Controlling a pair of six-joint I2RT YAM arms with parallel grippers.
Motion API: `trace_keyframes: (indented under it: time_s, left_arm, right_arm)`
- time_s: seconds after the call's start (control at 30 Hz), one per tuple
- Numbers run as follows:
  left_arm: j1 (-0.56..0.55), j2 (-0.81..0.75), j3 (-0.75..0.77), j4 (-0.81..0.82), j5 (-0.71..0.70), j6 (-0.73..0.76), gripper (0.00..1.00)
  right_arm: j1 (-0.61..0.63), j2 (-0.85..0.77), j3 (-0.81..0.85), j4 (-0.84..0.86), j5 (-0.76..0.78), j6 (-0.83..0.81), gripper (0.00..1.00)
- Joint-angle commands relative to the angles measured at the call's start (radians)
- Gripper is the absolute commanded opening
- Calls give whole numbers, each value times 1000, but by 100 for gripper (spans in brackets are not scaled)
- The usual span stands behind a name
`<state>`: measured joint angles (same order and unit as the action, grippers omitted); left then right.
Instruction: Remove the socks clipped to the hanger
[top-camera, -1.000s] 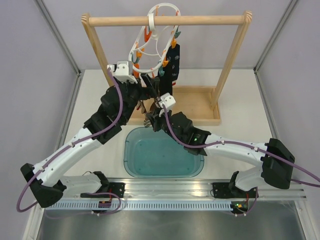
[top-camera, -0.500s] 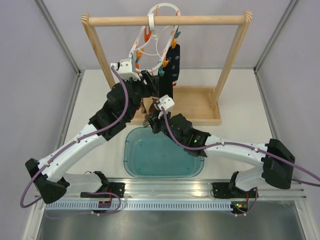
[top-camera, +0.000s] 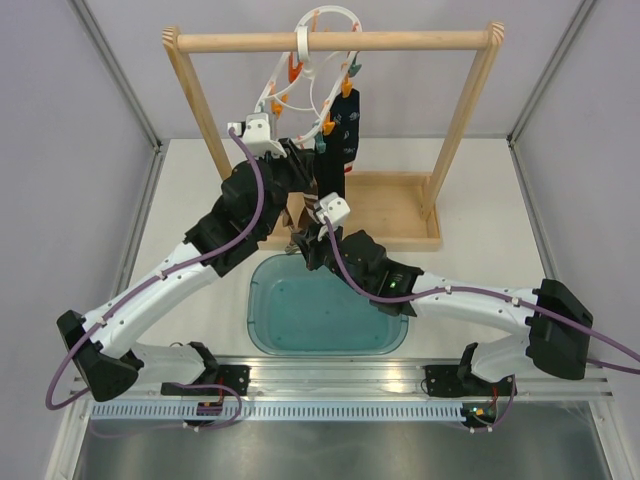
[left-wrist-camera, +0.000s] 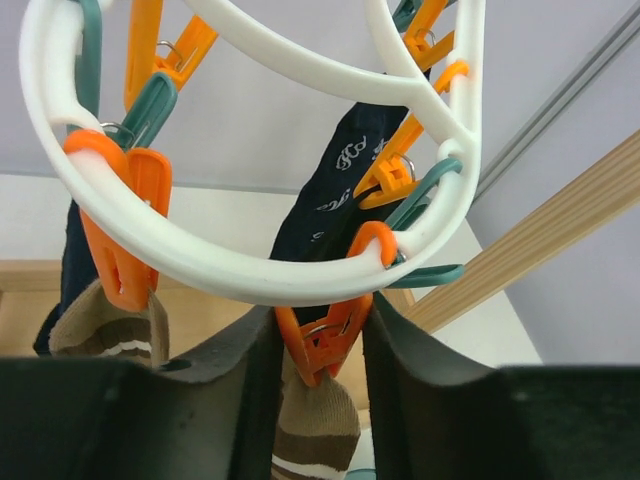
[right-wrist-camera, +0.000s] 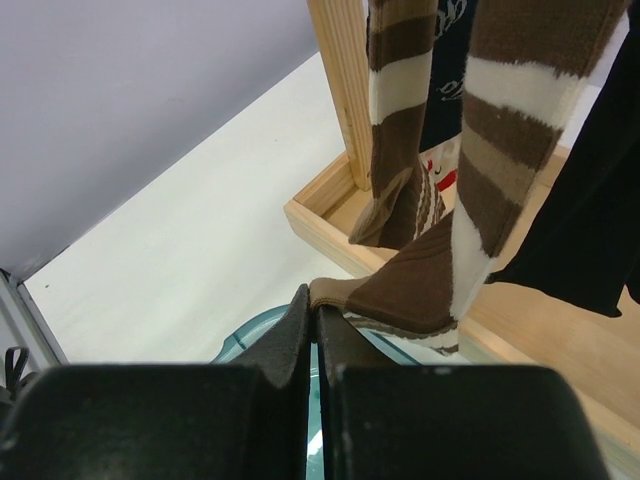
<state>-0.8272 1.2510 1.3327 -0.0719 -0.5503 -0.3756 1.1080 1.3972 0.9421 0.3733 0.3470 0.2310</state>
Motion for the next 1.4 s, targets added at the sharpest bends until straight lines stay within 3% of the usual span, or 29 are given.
trace_keyframes:
  time_s: [0.0,0.23,0.5,0.53,0.57,0.6,0.7,0.73,0.83,1.37]
  left_arm:
    - [-6,-1,45,27,-23,-19,33]
    - [-6,2,48,27,-19,-16,3]
    - [-6,-2,40,26,-22,-6,2]
    - [-6,-2,34,24,-20,-5,7]
    - [-6,-8,33,24,-16,-3,19]
    - [-6,-9,30,24,-14,-3,51]
    - [-6,-22,13,21,-17,-5,86]
    - [-6,-27,5,20,-20,-3,91]
    - [-6,-38,-13,15,-28,-2,98]
    - [-7,-203,-168,0,153,84,100]
  right_arm:
    - [7,-35,-3,30,12,-10,1]
    - [12,-27,-3,35,10,-10,1]
    - [13,-29,-5,33,17,-10,1]
    - [12,-29,-8,32,18,-10,1]
    - [15,-32,-6,30,20,-10,1]
    - [15,-35,-8,27,23,-10,1]
    - [13,-47,-9,21,29,-12,1]
    - [13,-50,-11,18,36,-13,1]
    - [15,-56,-14,12,43,-16,1]
    - [26,-153,-35,-88,135,-41,1]
